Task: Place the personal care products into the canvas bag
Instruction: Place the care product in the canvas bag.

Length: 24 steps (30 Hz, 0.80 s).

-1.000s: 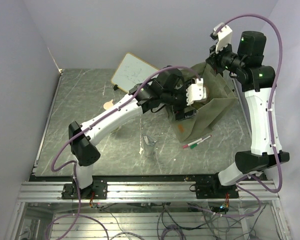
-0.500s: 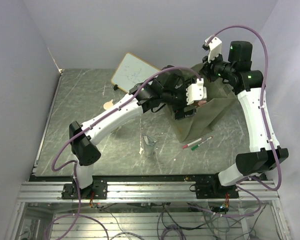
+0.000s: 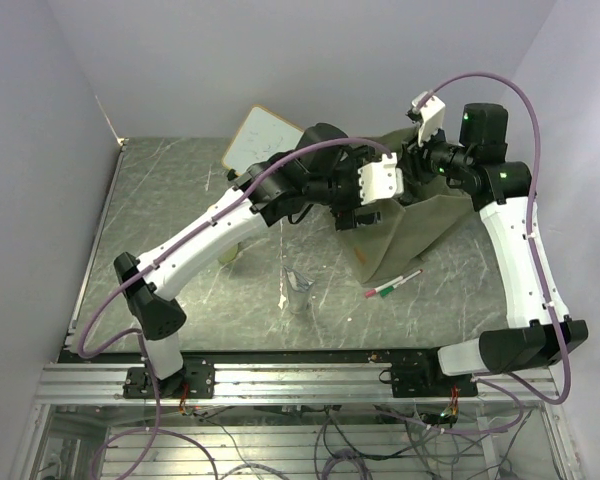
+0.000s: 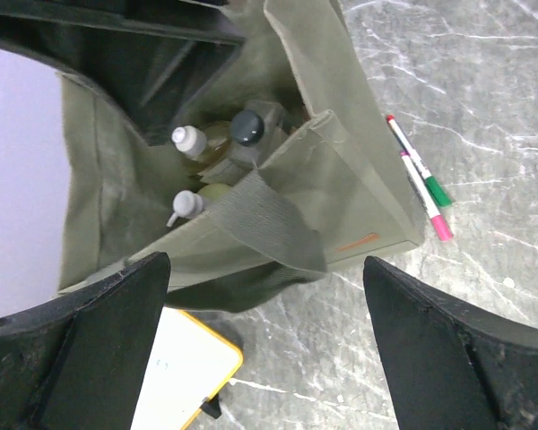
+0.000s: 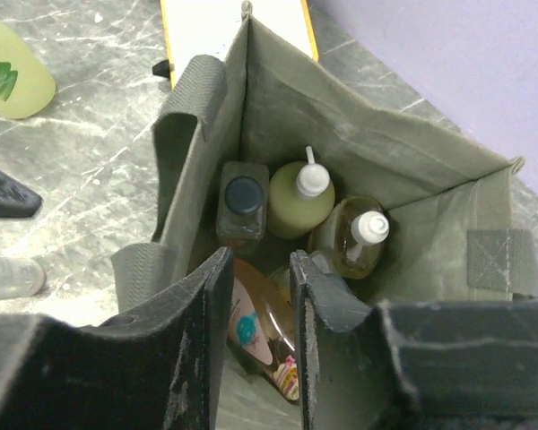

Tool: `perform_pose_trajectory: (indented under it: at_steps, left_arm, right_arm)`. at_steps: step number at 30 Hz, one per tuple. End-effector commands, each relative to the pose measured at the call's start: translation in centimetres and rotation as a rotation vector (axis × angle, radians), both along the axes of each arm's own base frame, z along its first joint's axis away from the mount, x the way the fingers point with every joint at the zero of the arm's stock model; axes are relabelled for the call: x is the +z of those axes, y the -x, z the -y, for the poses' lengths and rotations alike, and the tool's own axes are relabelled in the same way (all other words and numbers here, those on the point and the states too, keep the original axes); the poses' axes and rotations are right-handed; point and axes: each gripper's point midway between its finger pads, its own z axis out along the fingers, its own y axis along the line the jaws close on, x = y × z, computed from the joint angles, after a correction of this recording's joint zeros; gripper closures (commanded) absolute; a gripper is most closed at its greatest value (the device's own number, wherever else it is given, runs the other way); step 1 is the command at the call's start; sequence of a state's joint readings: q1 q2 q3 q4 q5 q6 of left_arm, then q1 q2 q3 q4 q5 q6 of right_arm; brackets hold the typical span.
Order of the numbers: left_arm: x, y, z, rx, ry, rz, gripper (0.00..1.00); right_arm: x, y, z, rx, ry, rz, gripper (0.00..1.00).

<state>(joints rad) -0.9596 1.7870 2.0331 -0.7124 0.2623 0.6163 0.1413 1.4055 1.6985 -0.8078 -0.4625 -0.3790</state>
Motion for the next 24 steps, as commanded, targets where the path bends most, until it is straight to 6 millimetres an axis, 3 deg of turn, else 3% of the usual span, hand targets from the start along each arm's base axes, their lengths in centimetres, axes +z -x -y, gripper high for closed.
perform_pose_trajectory:
  at_steps: [1, 4, 6, 9, 18, 24]
  left_arm:
    - [2.2, -0.2, -1.7, 0.038, 0.001, 0.078, 0.00]
    - [2.8, -0.4, -2.3, 0.049, -0.001, 0.114, 0.00]
    - [3.0, -0.7, -2.6, 0.056, -0.011, 0.145, 0.00]
    - [3.1, -1.1, -2.5, 0.044, -0.026, 0.180, 0.01]
    - [-0.1, -3.4, -0.1, -0.022, -0.174, 0.232, 0.01]
    - [-1.7, -3.3, 1.6, -0.136, -0.203, 0.249, 0.01]
  right_arm:
    - [0.8, 0.5, 0.2, -0.039, -0.052, 0.017, 0.67]
    - [0.4, 0.6, 0.1, -0.036, -0.050, -0.001, 0.63]
    - [0.4, 0.7, 0.3, -0.039, -0.040, -0.006, 0.54]
    - [0.4, 0.6, 0.8, -0.059, -0.016, 0.008, 0.52]
    - [-2.4, -1.1, 2.5, -0.126, -0.006, -0.045, 0.52]
    - [-4.6, -1.5, 3.1, -0.124, -0.080, -0.156, 0.53]
